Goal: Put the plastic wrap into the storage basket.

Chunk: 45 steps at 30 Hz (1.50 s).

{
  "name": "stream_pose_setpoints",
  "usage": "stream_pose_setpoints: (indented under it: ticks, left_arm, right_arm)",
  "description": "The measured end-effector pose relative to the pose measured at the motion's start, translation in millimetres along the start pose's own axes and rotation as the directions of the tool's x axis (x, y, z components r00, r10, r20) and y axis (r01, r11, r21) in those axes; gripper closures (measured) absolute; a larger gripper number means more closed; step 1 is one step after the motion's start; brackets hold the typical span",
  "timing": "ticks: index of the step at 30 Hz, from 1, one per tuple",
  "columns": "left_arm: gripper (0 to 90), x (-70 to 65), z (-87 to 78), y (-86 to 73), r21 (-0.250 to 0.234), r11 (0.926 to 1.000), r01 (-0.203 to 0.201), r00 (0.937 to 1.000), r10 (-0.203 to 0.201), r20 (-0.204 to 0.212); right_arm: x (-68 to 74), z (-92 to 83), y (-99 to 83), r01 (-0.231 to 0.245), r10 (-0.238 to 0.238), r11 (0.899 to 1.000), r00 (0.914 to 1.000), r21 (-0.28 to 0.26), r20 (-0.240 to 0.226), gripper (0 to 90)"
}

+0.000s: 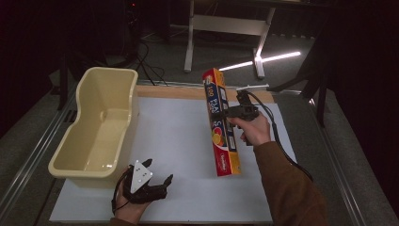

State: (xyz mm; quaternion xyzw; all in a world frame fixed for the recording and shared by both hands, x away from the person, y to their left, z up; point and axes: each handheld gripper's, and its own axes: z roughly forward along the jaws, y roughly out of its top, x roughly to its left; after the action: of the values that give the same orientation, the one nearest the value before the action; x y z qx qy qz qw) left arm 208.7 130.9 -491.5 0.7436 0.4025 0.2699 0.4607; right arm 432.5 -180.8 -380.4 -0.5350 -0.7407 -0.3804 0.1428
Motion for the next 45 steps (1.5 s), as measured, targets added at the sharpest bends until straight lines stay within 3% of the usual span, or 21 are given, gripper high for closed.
stream_pose_setpoints:
  ticks: [7, 25, 32, 36, 40, 45]
  left_arm:
    - [14.7, 0.0, -0.1, 0.0, 0.002, 1.0, 0.0, 1.0, 0.0, 0.002]
    - [14.7, -2.0, -1.3, -0.3, -0.007, 1.0, 0.003, 0.9999, -0.002, 0.012]
    - [14.8, -4.0, -0.3, -0.6, -0.006, 1.0, -0.001, 0.9999, 0.001, 0.017]
    - [14.7, -3.0, -0.5, -0.7, -0.01, 0.9999, 0.004, 0.9999, -0.004, 0.017]
    - [14.8, -3.0, -1.1, -0.5, -0.012, 0.9999, 0.007, 0.9998, -0.007, 0.019]
    - [14.8, -4.4, -1.0, -0.3, -0.012, 0.9999, 0.002, 0.9997, -0.002, 0.024]
  right_arm:
    - [9.0, 5.3, 3.8, -0.01, 0.01, 1.0, 0.9996, -0.012, -0.028, 39.3]
    - [65.4, 22.1, 33.8, 0.011, -0.016, 0.998, 0.9956, -0.059, -0.093, 39.3]
    - [85.5, 28.9, 46.0, 0.0, -0.01, 0.998, 0.9875, -0.064, -0.157, 39.4]
    - [93.5, 34.1, 53.3, -0.033, 0.018, 0.997, 0.9799, -0.073, -0.199, 39.4]
    - [100.6, 42.0, 58.0, -0.055, 0.036, 0.995, 0.9772, -0.088, -0.209, 39.4]
    - [110.9, 56.7, 58.1, -0.113, 0.082, 0.987, 0.9644, -0.113, -0.252, 39.3]
